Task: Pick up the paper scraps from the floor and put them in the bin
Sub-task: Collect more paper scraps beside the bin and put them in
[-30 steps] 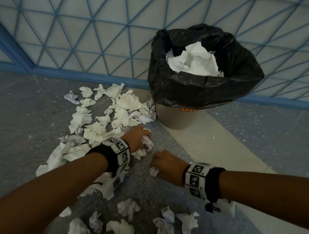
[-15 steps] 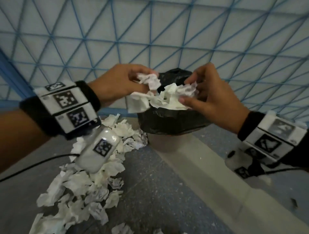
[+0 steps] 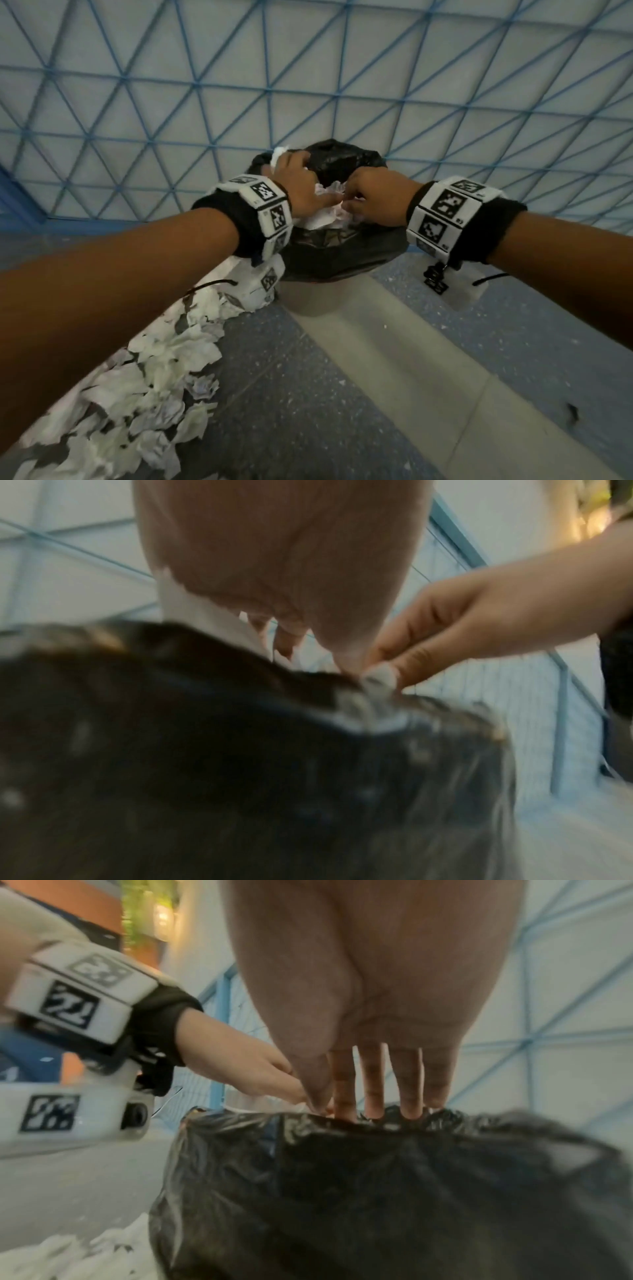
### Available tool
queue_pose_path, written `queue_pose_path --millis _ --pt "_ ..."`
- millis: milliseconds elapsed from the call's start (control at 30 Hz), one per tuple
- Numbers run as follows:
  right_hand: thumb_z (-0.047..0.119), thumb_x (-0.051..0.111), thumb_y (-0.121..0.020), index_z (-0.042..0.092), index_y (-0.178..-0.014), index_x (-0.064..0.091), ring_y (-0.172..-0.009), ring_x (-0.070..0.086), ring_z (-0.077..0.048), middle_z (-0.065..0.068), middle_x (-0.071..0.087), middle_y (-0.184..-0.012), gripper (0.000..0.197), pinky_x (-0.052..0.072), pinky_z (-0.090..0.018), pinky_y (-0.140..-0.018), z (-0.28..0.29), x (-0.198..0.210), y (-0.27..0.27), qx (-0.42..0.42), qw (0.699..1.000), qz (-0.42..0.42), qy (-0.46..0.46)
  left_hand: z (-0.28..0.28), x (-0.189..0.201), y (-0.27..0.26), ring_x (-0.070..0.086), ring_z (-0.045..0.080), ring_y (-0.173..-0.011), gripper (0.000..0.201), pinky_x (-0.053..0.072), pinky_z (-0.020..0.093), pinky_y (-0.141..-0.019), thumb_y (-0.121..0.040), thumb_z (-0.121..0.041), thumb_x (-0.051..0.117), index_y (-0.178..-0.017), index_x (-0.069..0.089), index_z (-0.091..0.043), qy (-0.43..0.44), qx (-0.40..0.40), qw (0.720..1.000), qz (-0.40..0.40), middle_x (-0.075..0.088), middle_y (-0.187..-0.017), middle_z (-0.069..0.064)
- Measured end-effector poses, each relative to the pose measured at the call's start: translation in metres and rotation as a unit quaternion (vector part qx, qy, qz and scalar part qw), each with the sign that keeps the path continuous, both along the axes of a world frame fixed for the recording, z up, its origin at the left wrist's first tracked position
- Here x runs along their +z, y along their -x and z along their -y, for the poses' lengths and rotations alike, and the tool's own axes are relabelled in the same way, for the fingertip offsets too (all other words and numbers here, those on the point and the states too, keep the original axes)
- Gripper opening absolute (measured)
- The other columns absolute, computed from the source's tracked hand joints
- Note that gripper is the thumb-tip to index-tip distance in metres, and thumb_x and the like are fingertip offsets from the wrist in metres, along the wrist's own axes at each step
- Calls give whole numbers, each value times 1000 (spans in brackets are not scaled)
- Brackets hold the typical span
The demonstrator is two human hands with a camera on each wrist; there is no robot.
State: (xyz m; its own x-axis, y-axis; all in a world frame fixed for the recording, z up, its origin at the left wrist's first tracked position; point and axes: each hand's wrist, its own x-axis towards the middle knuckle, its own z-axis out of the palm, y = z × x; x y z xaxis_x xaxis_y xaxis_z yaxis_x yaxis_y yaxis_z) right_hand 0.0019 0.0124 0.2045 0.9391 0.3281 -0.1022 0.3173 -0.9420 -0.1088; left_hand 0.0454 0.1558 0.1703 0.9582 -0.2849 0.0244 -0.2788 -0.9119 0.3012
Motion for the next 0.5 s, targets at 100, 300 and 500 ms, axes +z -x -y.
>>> queue_pose_path --millis 100,300,500 --pt "25 47 -94 11 -117 62 -116 54 -32 -15 58 -127 31 42 -35 -97 4 2 6 17 999 -15 37 -8 4 0 45 25 -128 51 36 34 -106 -90 -53 41 -116 64 -16 16 -52 997 -52 52 -138 10" --pt "24 43 -94 8 -114 62 -108 59 -35 -18 63 -120 32 45 -40 -92 6 3 23 20 998 28 59 -11 6 6 49 26 -127 42 36 28 -102 -93 -35 48 -131 51 -17 -17 -111 992 -61 53 -137 12" --pt "21 40 -85 8 -101 61 -95 53 -31 -17 62 -99 29 39 -39 -81 -1 0 78 77 976 182 -93 -28 26 31 40 23 -132 45 29 24 -107 -90 -29 54 -133 49 -19 86 -133 982 98 41 -144 14"
